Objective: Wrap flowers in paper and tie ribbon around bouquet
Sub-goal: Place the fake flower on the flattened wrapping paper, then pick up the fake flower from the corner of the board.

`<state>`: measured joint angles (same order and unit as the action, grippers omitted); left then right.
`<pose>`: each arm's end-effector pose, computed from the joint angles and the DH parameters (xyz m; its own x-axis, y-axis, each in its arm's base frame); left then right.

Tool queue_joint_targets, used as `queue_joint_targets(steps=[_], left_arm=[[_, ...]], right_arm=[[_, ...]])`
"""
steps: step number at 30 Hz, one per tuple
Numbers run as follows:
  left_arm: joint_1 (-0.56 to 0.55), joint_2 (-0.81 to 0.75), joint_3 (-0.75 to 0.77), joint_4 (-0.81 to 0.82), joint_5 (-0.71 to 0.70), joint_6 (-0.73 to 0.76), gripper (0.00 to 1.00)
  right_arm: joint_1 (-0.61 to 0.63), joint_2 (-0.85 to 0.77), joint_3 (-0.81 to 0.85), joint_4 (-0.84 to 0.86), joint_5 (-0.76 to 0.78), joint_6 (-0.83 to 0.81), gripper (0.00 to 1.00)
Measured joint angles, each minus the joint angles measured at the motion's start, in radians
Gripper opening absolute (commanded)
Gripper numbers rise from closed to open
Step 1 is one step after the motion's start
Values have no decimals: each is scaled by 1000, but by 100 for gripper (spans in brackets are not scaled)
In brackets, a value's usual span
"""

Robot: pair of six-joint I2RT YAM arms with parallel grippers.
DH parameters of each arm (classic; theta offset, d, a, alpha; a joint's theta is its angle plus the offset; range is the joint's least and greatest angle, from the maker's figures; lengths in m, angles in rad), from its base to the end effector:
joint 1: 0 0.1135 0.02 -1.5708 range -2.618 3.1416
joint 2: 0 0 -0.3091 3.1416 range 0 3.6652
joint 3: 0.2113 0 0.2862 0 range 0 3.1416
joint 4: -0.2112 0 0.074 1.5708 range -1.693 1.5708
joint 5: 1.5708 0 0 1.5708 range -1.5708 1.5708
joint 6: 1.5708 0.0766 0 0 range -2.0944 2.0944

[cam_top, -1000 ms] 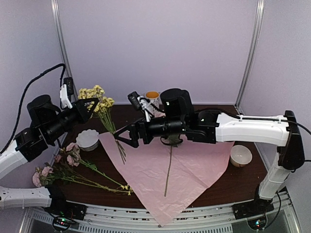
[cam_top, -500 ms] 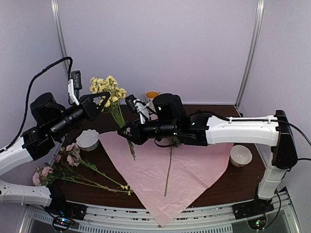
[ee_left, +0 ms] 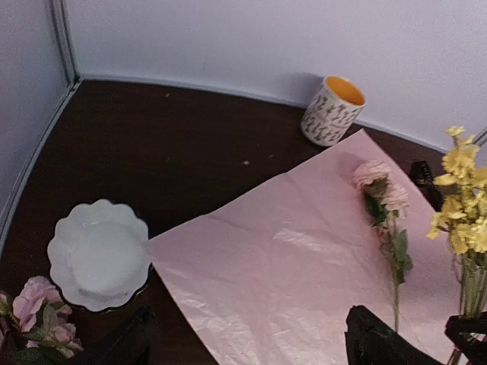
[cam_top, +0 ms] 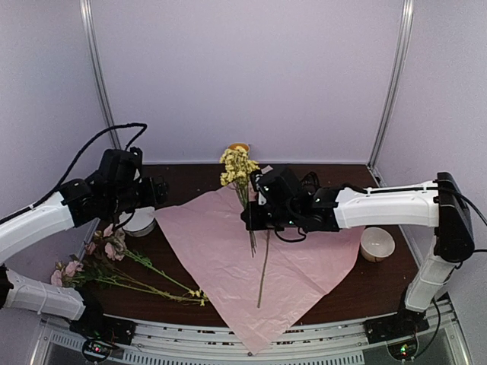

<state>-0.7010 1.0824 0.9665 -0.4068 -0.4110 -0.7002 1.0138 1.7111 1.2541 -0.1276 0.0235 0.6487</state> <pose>0.2374 -0.1603 0.3417 -0.5022 -0.3491 -0.7911 0.0041 0.9139 -0.4059 0.2481 0.3950 0.2669 -0.7389 -0.0439 -0.6724 -0.4917 0.7174 0.4935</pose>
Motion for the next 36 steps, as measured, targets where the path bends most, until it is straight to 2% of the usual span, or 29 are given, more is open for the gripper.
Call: queue_joint_targets(steps=[4, 5, 8, 10, 13, 17, 23, 27, 29, 34, 36], left_arm=[[110, 51, -85, -87, 14, -100, 82], [132, 59, -110, -107, 14, -130, 81], [177, 76, -180, -153, 23, -210, 80], [201, 85, -221, -170, 32, -254, 79], [230, 102, -266, -185, 53, -304, 75], [250, 117, -301, -196, 75, -359, 61], [256, 122, -345, -195, 79, -438, 64], [299, 173, -374, -170, 102, -459, 60], [319, 211, -376, -161, 116, -462, 48], [330, 264, -375, -126, 142, -466, 0], [330, 252, -375, -135, 147, -475, 0]], right_arm=[[-11, 31, -16, -61, 48, 55, 0], [-13, 44, -20, -72, 59, 64, 3], [-18, 86, -23, -108, 82, 88, 47], [-23, 109, -23, -121, 90, 109, 55], [-24, 118, -26, -141, 103, 124, 57], [-24, 115, -26, -153, 127, 125, 57], [-15, 94, -23, -177, 162, 110, 57], [-12, 73, -22, -175, 162, 98, 57], [-10, 68, -21, -175, 162, 92, 57], [-10, 64, -22, -175, 162, 83, 56], [-10, 60, -23, -175, 162, 82, 56]])
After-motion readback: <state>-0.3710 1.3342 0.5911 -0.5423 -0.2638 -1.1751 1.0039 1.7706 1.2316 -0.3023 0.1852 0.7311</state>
